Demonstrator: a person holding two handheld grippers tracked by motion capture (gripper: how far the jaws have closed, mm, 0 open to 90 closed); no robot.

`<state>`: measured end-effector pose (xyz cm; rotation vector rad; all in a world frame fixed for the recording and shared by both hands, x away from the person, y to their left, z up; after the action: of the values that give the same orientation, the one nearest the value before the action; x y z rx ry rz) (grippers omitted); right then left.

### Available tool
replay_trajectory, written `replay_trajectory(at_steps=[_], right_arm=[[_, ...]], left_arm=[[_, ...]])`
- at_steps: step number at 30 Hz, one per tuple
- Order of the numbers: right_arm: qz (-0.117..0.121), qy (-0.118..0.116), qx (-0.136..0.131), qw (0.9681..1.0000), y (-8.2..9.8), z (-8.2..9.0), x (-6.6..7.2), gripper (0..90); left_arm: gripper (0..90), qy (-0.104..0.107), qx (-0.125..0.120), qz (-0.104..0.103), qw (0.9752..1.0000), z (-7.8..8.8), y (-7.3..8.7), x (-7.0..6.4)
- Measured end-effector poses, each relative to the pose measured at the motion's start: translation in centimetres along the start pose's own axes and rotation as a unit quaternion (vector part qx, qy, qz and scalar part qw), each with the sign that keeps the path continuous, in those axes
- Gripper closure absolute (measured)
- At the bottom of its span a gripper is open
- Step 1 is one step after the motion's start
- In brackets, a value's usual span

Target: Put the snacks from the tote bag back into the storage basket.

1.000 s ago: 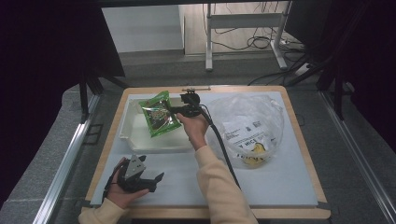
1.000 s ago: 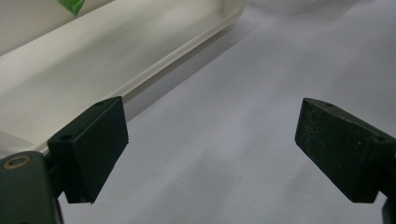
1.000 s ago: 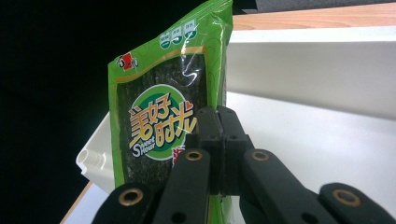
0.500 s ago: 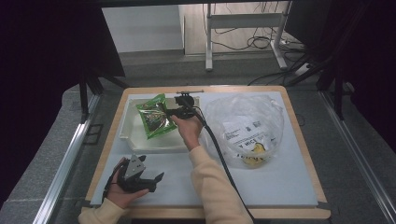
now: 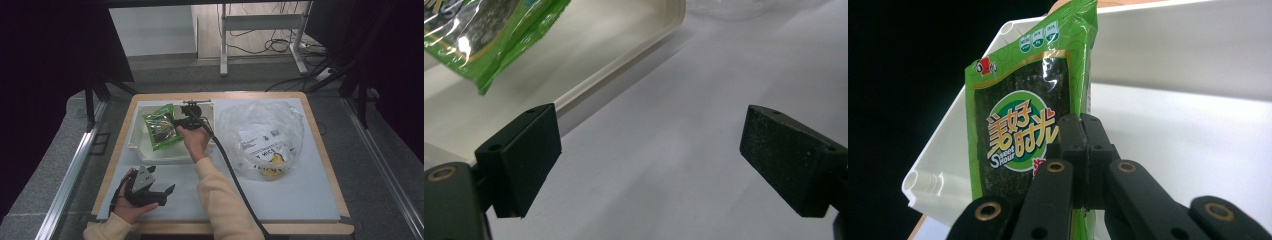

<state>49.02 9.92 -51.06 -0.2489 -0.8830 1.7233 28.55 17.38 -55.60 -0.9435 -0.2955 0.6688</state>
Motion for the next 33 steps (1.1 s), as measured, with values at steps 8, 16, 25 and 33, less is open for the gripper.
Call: replay_trajectory(at_steps=[8,16,25,33], right_arm=[[-0.006,0.022,0.007,0.9997,0.7,-1.8,0.7,89.9],[0.026,0.037,0.035,0.9984,2.4,-3.3,1.5,70.4],[0.062,0.009,0.013,0.9980,1.3,0.3,1.7,47.2],[0.125,-0.010,-0.033,0.9915,0.9,4.4,0.8,38.7]], left_arm=[[9.5,0.000,0.002,-0.002,1.0000,0.0,0.0,-0.1],[9.5,-0.003,-0.001,-0.001,1.0000,0.0,0.0,0.0],[9.4,-0.005,-0.001,-0.004,1.0000,0.1,-0.1,0.0],[9.4,-0.009,0.005,-0.003,0.9999,0.1,0.2,0.3]])
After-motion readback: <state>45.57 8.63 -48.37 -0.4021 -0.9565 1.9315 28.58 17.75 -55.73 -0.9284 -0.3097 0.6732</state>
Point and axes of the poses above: each handheld gripper's, and its own axes: z roughly backward along the jaws, y roughly out of its underside, x roughly to its left, the point moved 7 cm from there along -z, roughly forward along the jaws, and after that the axes turned 15 degrees about y, right-handed, at the moved point
